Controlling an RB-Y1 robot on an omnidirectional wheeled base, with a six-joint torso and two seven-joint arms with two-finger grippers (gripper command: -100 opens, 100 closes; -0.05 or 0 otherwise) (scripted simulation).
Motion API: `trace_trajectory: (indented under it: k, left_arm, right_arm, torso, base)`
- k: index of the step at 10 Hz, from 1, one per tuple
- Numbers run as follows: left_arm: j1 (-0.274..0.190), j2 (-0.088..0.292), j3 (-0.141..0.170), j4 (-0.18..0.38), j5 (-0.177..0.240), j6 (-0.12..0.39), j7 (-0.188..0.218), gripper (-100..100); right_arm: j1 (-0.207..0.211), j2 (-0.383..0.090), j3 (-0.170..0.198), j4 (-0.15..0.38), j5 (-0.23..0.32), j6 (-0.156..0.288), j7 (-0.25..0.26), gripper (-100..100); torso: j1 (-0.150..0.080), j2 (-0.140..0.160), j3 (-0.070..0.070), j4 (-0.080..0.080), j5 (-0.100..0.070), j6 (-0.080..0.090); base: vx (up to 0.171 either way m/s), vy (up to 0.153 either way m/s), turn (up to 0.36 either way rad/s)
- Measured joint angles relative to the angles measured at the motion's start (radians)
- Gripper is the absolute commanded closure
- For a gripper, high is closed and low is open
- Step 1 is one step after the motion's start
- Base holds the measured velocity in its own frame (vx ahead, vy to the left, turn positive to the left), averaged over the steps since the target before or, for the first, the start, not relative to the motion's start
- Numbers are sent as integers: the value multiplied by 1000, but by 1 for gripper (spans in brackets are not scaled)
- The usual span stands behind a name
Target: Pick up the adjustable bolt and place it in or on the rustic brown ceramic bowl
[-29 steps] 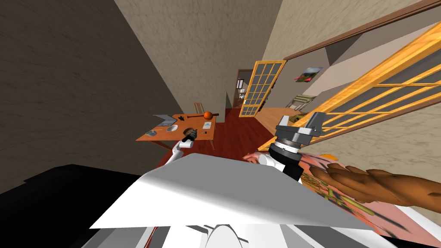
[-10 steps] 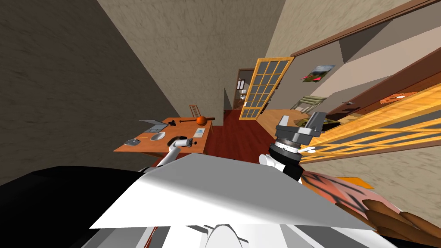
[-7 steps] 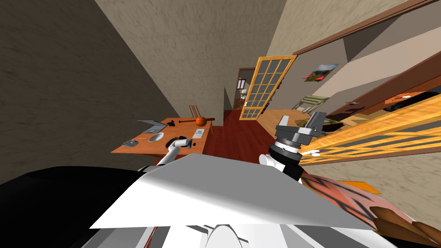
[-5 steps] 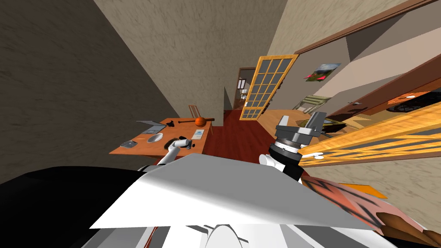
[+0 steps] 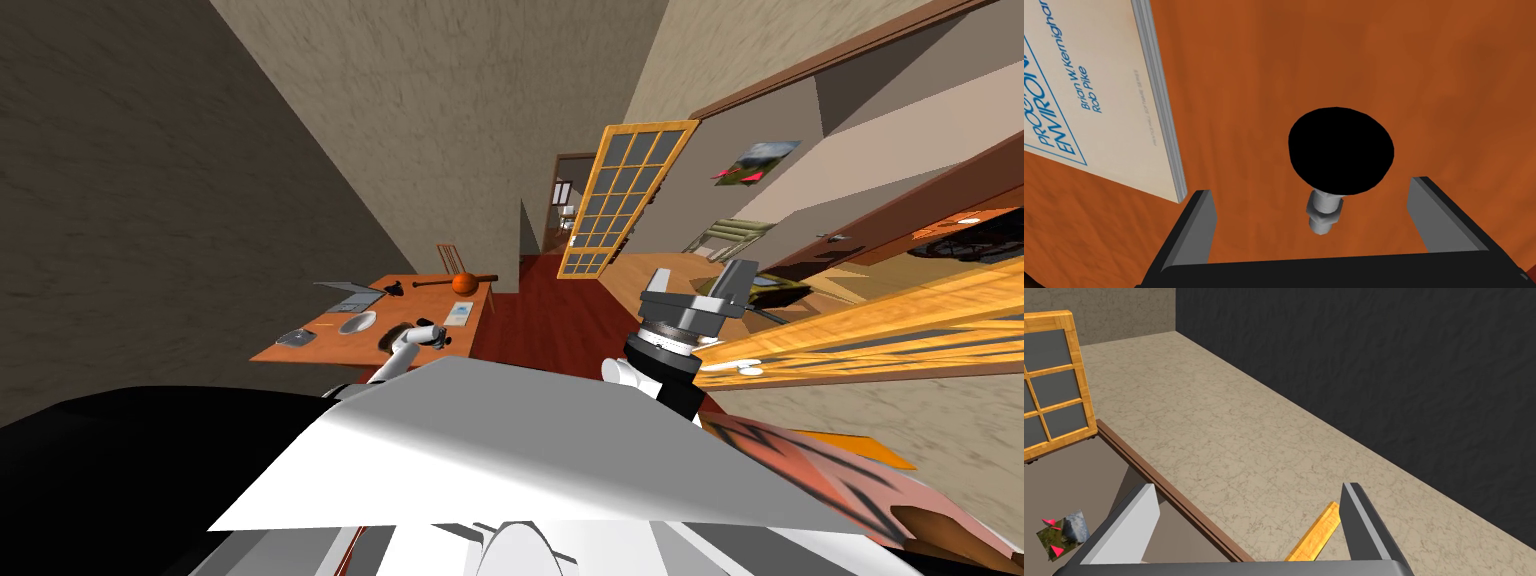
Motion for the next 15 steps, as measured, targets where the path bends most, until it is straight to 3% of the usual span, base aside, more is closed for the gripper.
trace_trajectory:
  k: [2,3,7,8,9,12,13,14,15]
  left_arm:
    - [-5,-15,-5,30,-12,-33,1,-100]
    - [-5,-16,-5,32,-12,-36,1,100]
    - [-6,-16,-5,31,-12,-36,1,100]
    - [-6,-16,-5,31,-12,-36,1,0]
    - [-6,-16,-5,31,-12,-36,1,100]
    - [0,10,2,-15,7,13,-1,100]
    - [1,11,3,-17,8,17,-2,0]
    - [1,11,3,-17,8,17,-2,100]
    - [-12,31,8,12,2,5,-13,100]
  right_arm:
    - [0,0,0,0,0,0,0,0]
    - [0,0,0,0,0,0,0,0]
    - [0,0,0,0,0,0,0,0]
    - [0,0,0,0,0,0,0,0]
    - [0,0,0,0,0,0,0,0]
    - [0,0,0,0,0,0,0,0]
    - [0,0,0,0,0,0,0,0]
    - [0,0,0,0,0,0,0,0]
    - [0,0,0,0,0,0,0,0]
  torso:
    - [0,0,0,0,0,0]
    - [-1,1,1,0,0,0]
    - [-2,1,1,0,0,0]
    - [-2,1,1,0,0,0]
    - [-2,1,1,0,0,0]
    - [-6,4,2,0,-1,0]
    - [-4,3,1,0,-1,0]
    - [-3,2,1,0,-1,0]
    - [-4,3,2,1,-2,0]
  base:
    - [13,32,-7]
    - [0,0,0]
    - [0,0,0]
    - [0,0,0]
    - [-20,-42,15]
    - [-25,-42,13]
    - [0,0,0]
    - [-36,-39,-81]
    - [-54,-50,-59]
